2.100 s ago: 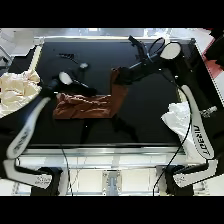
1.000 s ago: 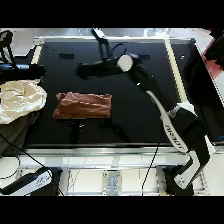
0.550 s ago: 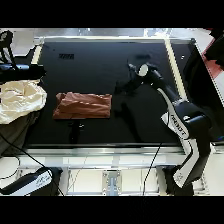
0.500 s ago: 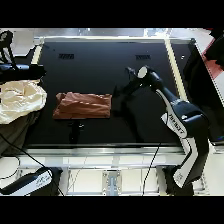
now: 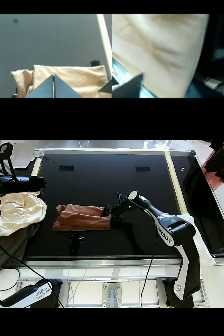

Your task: Fold the shirts.

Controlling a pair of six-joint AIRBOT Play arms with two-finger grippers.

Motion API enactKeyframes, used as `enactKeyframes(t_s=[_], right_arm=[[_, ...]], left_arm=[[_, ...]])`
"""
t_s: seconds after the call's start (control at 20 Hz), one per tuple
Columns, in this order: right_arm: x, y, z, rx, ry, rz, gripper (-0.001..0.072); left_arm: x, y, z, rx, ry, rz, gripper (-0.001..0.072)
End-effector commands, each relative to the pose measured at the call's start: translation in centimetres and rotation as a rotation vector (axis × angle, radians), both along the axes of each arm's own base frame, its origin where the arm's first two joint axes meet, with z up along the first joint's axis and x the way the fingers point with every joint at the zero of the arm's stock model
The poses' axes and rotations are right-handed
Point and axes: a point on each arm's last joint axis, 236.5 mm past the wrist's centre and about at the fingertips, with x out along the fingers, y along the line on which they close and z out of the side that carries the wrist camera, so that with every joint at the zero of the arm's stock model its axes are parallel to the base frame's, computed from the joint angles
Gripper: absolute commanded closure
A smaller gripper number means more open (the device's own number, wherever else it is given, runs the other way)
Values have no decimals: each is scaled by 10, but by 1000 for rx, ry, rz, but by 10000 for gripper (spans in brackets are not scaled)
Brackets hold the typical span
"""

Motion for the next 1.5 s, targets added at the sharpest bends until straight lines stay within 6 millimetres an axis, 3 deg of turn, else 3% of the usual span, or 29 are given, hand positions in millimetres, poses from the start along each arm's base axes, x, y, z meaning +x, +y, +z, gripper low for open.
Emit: enactKeyframes(t_s=[0.0,0.15,0.3,0.4,0.55,0.7,0.8,0.95,1.1,1.25,1.45], right_arm=[[-3,28,12,79,-16,-4,671],[5,31,49,125,-138,97,699],[33,-1,89,42,-303,169,699],[56,-50,113,-102,-405,186,700],[86,-153,153,-346,-507,97,700],[92,-257,194,-519,-530,-39,700],[82,-324,215,-596,-502,-133,700],[57,-407,234,-684,-438,-263,700],[14,-479,243,-771,-330,-377,700],[-35,-523,253,-815,-247,-454,700],[-88,-546,265,-840,-205,-518,700]], left_arm=[[0,0,0,1,0,0,693],[0,0,0,1,1,0,694],[0,0,0,1,1,0,693],[0,0,0,1,1,0,693],[0,0,0,1,1,0,694],[0,0,0,1,1,0,693],[0,0,0,1,1,0,693],[0,0,0,0,1,0,693],[-1,0,0,0,2,0,693],[-1,-1,0,-7,2,2,693],[-1,-1,0,-7,3,1,693]])
